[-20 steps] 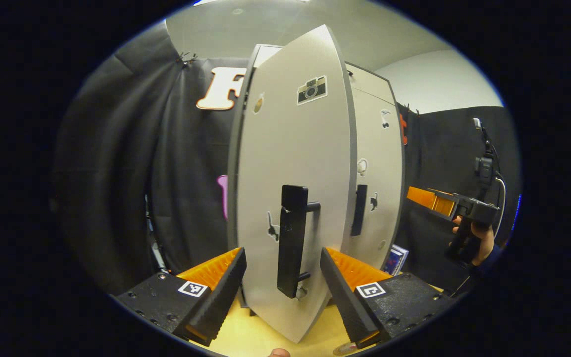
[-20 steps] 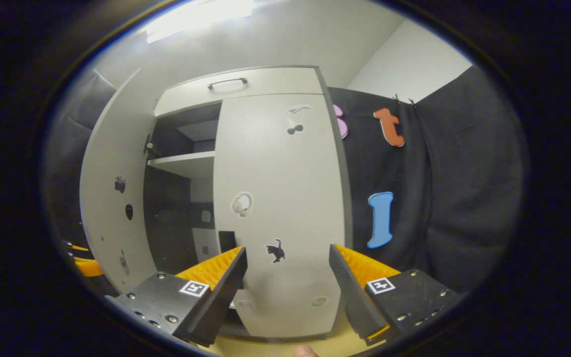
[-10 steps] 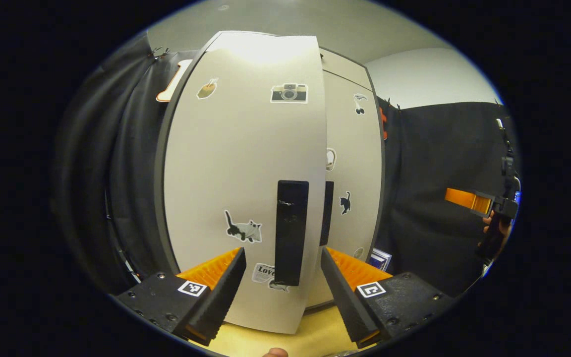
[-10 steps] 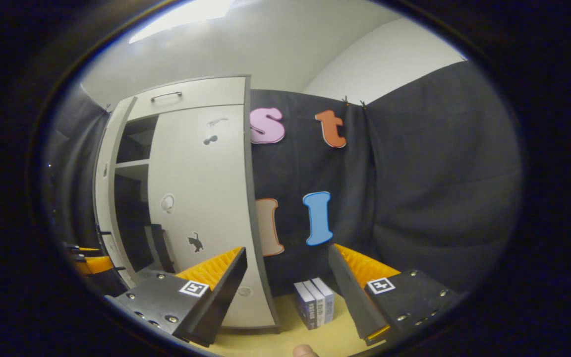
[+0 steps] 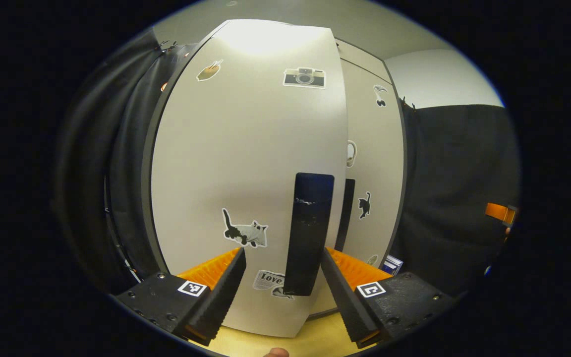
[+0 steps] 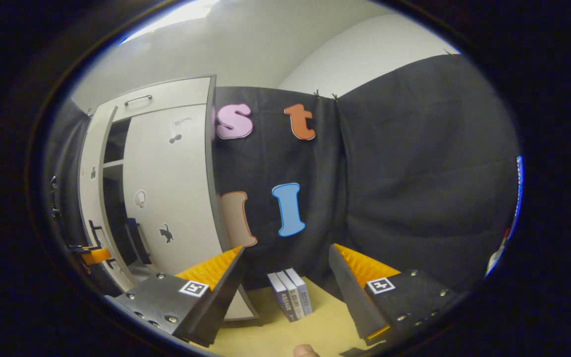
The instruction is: Grasp the bottle in the cabinet with the left hand and place it on the coaster, then close the right door with the right hand and the left door with the left hand.
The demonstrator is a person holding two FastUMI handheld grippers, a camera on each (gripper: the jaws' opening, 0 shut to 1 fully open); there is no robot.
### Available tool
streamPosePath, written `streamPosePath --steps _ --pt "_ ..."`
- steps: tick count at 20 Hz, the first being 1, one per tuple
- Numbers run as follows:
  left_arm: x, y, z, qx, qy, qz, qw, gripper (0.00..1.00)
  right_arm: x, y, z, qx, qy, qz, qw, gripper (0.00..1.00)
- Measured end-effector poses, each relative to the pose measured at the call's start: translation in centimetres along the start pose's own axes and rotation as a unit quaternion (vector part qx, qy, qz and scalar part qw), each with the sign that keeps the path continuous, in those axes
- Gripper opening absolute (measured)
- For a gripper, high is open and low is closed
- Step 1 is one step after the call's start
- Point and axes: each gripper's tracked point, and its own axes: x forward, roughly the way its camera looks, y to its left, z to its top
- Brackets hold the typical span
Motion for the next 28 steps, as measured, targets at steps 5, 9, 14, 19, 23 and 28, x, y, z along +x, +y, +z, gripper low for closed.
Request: streamPosePath --steps 5,9,14,19,23,28 --pt "1.0 0.1 -0.2 0.009 0.007 0.003 1.000 0.94 -1.2 -1.5 -0.5 0.001 0.005 -0.016 1.000 0.97" --pt "0.6 0.2 -0.1 0.017 0.005 0.007 1.000 0.97 -1.3 -1.4 -1.0 0.003 0.009 -0.022 1.000 0.97" --pt "0.7 -0.1 0.0 0.022 0.004 0.004 1.000 0.99 -1.2 -1.0 -1.1 0.003 0.006 -0.027 1.000 0.97" --pt "0.6 -0.2 0.0 0.022 0.004 0.002 1.000 1.00 -1.1 -0.4 -1.2 0.002 0.006 -0.026 1.000 0.97" --pt "0.5 -0.3 0.1 0.021 0.003 0.002 1.000 1.00 -1.1 0.5 -1.2 -0.001 0.006 -0.019 1.000 0.97" --pt "0.3 -0.2 0.0 0.012 0.019 0.017 1.000 1.00 -1.4 2.2 -0.8 -0.010 0.002 0.005 1.000 1.00"
